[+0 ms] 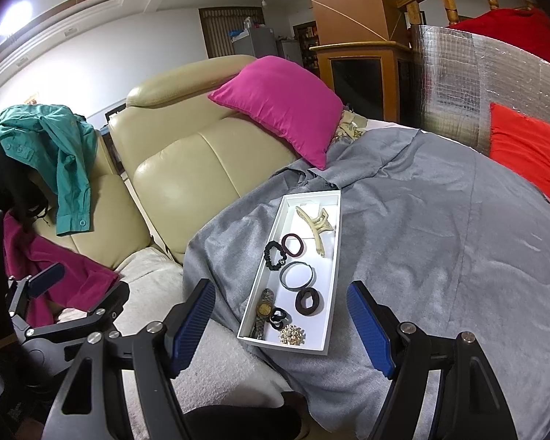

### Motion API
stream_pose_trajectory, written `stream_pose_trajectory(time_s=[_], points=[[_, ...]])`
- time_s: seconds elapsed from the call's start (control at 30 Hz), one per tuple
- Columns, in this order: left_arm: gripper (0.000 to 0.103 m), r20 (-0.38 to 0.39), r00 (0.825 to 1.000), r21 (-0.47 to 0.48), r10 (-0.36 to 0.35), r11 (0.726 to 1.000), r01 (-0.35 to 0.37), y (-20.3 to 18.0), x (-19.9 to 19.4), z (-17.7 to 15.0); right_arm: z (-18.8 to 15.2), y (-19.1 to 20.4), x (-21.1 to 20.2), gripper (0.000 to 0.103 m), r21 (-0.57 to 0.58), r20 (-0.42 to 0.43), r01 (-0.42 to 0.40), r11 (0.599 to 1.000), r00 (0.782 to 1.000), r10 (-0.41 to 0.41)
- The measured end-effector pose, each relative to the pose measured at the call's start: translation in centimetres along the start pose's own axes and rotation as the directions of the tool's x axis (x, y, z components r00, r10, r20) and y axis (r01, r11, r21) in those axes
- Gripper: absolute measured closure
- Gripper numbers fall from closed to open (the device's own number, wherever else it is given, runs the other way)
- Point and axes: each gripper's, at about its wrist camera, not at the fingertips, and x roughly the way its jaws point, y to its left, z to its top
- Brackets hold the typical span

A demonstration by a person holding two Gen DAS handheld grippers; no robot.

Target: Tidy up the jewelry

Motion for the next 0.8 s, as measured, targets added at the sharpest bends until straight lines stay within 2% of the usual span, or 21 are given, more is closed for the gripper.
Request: stream_pose_trajectory(time_s=[0.8], points=[[0.01,0.011,1.0,-0.003,-0.023,1.0,0.023,0.77,0.6,0.66,0.51,0.98,0.62,0.026,-0.019,-0.002,0.029,0.999,1.0,-0.03]])
